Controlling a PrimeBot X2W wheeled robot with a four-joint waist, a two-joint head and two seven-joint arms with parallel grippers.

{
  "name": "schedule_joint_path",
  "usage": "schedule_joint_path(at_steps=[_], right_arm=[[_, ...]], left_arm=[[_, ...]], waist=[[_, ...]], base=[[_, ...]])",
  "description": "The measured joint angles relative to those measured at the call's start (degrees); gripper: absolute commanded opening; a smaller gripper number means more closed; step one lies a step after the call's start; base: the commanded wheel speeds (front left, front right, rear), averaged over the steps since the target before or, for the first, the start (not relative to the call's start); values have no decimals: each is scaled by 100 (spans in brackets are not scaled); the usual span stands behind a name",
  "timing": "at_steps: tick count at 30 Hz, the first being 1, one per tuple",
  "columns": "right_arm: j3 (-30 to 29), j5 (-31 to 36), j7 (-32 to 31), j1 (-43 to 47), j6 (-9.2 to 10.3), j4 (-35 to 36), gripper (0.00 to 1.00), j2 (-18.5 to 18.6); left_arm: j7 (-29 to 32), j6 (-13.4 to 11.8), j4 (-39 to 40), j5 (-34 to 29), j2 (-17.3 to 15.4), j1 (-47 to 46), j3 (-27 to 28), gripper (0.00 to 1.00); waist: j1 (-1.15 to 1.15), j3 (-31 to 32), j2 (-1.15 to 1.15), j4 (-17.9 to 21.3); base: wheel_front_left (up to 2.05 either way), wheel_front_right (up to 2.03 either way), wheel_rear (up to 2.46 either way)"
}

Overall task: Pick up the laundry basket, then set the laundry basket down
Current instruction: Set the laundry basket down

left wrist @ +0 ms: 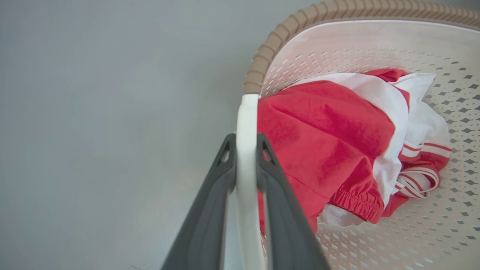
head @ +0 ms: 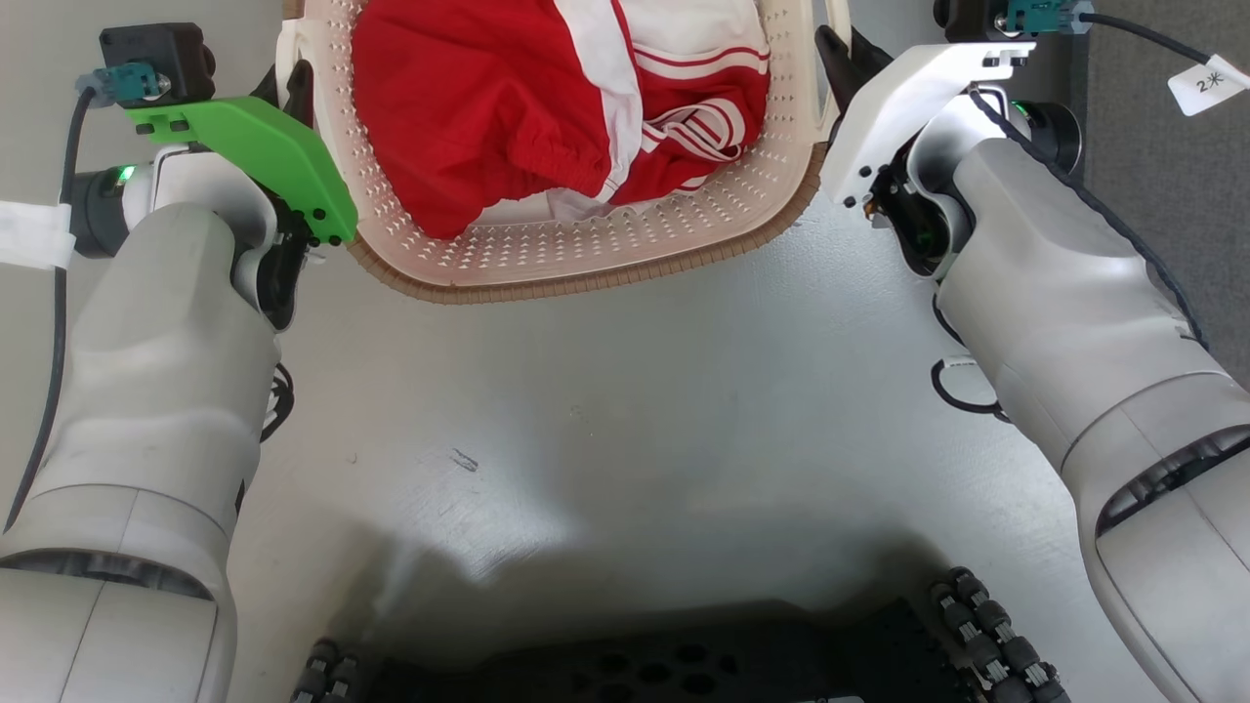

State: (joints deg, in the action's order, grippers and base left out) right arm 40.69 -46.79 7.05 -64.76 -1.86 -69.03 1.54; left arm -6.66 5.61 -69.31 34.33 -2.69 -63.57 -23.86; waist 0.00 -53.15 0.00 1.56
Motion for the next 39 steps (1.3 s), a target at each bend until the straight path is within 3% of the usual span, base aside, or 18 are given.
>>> schedule_joint_path(at_steps=[6, 7, 8, 9, 10, 11, 39], right_arm=[[9, -7, 7, -1, -14, -2, 0, 3], [11, -8, 7, -1, -14, -4, 28, 3], [11, -20, 7, -1, -20, -5, 67, 0], [5, -44, 7, -1, -27, -4, 82, 1], [7, -71, 7, -1, -45, -11, 100, 27], [9, -77, 7, -1, -56, -13, 100, 54], [263, -275, 191, 229, -267, 132, 100, 205]], left_arm=[[-46, 40, -47, 2, 14, -14, 2, 0], [-59, 42, -49, 4, 20, -14, 8, 4], [-83, 42, -54, 5, 27, -15, 10, 49], [-112, 42, -65, 5, 31, -15, 12, 73], [-120, 42, -80, 5, 20, -15, 22, 84], [-121, 41, -96, 14, 5, -15, 29, 100], [-276, 101, -279, 87, 35, 160, 4, 100]], waist=[[0, 11, 0, -4], [0, 14, 0, -5], [0, 16, 0, -6], [0, 18, 0, -8], [0, 20, 0, -10], [0, 24, 0, -12], [0, 656, 0, -61]], base=[[0, 0, 0], [0, 0, 0], [0, 0, 0], [0, 0, 0], [0, 0, 0], [0, 0, 0], [0, 0, 0]])
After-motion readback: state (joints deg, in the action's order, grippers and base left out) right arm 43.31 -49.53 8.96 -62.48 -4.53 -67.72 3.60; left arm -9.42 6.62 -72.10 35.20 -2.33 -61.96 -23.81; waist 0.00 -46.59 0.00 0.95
